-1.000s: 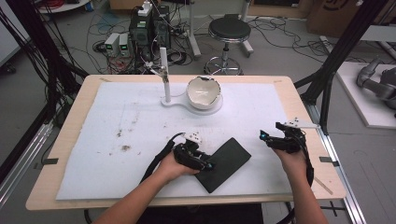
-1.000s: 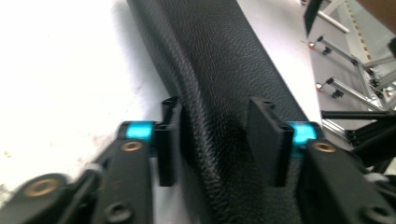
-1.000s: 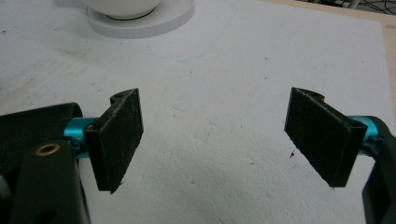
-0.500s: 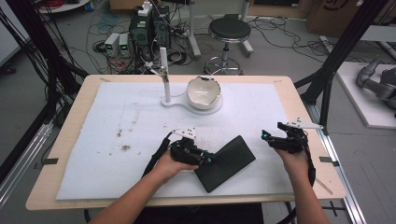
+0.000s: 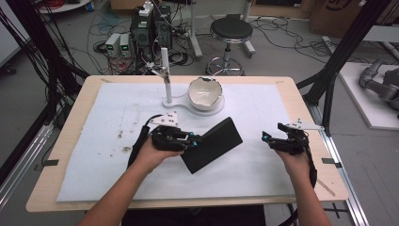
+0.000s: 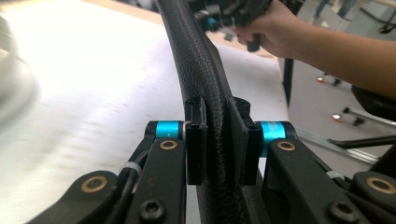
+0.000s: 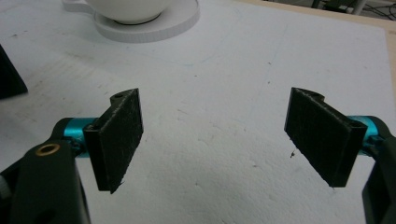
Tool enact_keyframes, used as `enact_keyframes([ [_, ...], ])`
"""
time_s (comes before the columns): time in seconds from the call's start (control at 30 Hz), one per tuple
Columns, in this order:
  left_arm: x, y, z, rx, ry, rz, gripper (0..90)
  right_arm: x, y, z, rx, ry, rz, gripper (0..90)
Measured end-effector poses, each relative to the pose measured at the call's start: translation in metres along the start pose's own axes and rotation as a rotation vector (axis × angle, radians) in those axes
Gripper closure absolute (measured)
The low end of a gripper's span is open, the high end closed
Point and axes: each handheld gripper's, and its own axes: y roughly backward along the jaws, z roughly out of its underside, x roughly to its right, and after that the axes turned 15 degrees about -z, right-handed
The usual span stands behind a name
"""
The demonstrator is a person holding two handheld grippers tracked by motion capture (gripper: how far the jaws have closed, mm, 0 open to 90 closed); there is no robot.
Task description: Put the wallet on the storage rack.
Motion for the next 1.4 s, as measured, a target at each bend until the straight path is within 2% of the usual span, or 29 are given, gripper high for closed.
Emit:
enact_keyframes([
  [0.07,-0.005,0.018,-0.003,0.029,-0.007,-0.021,77.7,-0.003,-0.001,-0.002,0.010,0.006,-0.020,19.7],
  [0.1,-0.005,0.018,-0.003,0.029,-0.007,-0.021,77.7,-0.003,-0.001,-0.002,0.010,0.006,-0.020,19.7],
  [0.13,-0.007,0.025,-0.004,0.030,-0.021,-0.029,77.7,-0.005,-0.002,-0.003,0.014,0.018,-0.041,19.7],
  [0.17,-0.008,0.032,-0.005,0.029,-0.040,-0.041,77.7,-0.010,-0.004,-0.006,0.024,0.041,-0.083,19.7],
  [0.2,-0.008,0.032,-0.005,0.029,-0.040,-0.041,77.7,-0.010,-0.004,-0.006,0.024,0.041,-0.083,19.7],
  [0.23,-0.008,0.038,-0.004,0.028,-0.057,-0.046,77.7,-0.015,-0.005,-0.010,0.044,0.057,-0.134,18.6],
  [0.27,-0.008,0.038,-0.004,0.028,-0.057,-0.046,77.6,-0.018,-0.005,-0.012,0.061,0.063,-0.176,18.0],
  [0.33,-0.008,0.042,-0.003,0.022,-0.071,-0.040,77.6,-0.023,-0.007,-0.016,0.083,0.091,-0.242,18.0],
  [0.47,-0.005,0.044,0.000,-0.008,-0.106,-0.006,77.6,-0.035,-0.013,-0.021,0.081,0.134,-0.367,18.0],
  [0.5,-0.005,0.044,0.000,-0.008,-0.106,-0.006,77.6,-0.035,-0.013,-0.021,0.081,0.134,-0.367,18.0],
  [0.53,-0.004,0.043,0.001,-0.010,-0.113,0.003,77.6,-0.043,-0.018,-0.023,0.070,0.152,-0.448,18.0],
  [0.6,0.000,0.041,0.001,-0.004,-0.130,0.034,77.6,-0.049,-0.022,-0.025,0.069,0.163,-0.524,17.9],
  [0.7,0.005,0.038,-0.001,-0.003,-0.154,0.080,77.6,-0.057,-0.028,-0.028,0.069,0.184,-0.599,17.8],
  [0.73,0.005,0.038,-0.001,-0.003,-0.154,0.080,77.6,-0.061,-0.030,-0.029,0.063,0.188,-0.632,17.2],
  [0.8,0.011,0.034,-0.002,0.006,-0.179,0.131,77.6,-0.065,-0.034,-0.030,0.053,0.195,-0.670,15.8],
  [0.87,0.013,0.033,-0.003,0.014,-0.180,0.140,77.5,-0.070,-0.038,-0.030,0.041,0.185,-0.735,15.2],
  [0.9,0.014,0.032,-0.003,0.022,-0.188,0.140,77.5,-0.070,-0.038,-0.030,0.041,0.185,-0.735,15.2],
  [0.97,0.016,0.030,-0.004,0.028,-0.207,0.158,77.4,-0.075,-0.042,-0.030,0.028,0.193,-0.771,15.2],
  [1.0,0.017,0.030,-0.004,0.032,-0.217,0.165,77.4,-0.079,-0.047,-0.030,0.011,0.200,-0.807,15.8],
  [1.07,0.017,0.029,-0.004,0.032,-0.222,0.168,77.4,-0.081,-0.048,-0.030,0.006,0.200,-0.823,18.7],
  [1.1,0.016,0.028,-0.004,0.031,-0.222,0.167,77.4,-0.083,-0.050,-0.030,-0.008,0.204,-0.855,25.1],
  [1.13,0.015,0.026,-0.002,0.027,-0.217,0.160,77.4,-0.087,-0.052,-0.030,-0.033,0.233,-0.900,46.6],
  [1.17,0.015,0.026,-0.002,0.027,-0.217,0.160,77.4,-0.087,-0.052,-0.030,-0.033,0.233,-0.900,46.6],
  [1.2,0.011,0.025,0.000,0.018,-0.214,0.154,77.4,-0.091,-0.052,-0.029,-0.055,0.260,-0.901,59.3],
  [1.27,0.009,0.025,0.003,0.021,-0.205,0.146,77.4,-0.090,-0.052,-0.029,-0.064,0.254,-0.915,71.4],
  [1.33,0.007,0.024,0.004,0.017,-0.190,0.143,76.2,-0.091,-0.052,-0.031,-0.069,0.250,-0.916,75.5],
  [1.4,0.005,0.023,0.005,0.000,-0.174,0.117,72.3,-0.093,-0.052,-0.031,-0.080,0.258,-0.907,76.3],
])
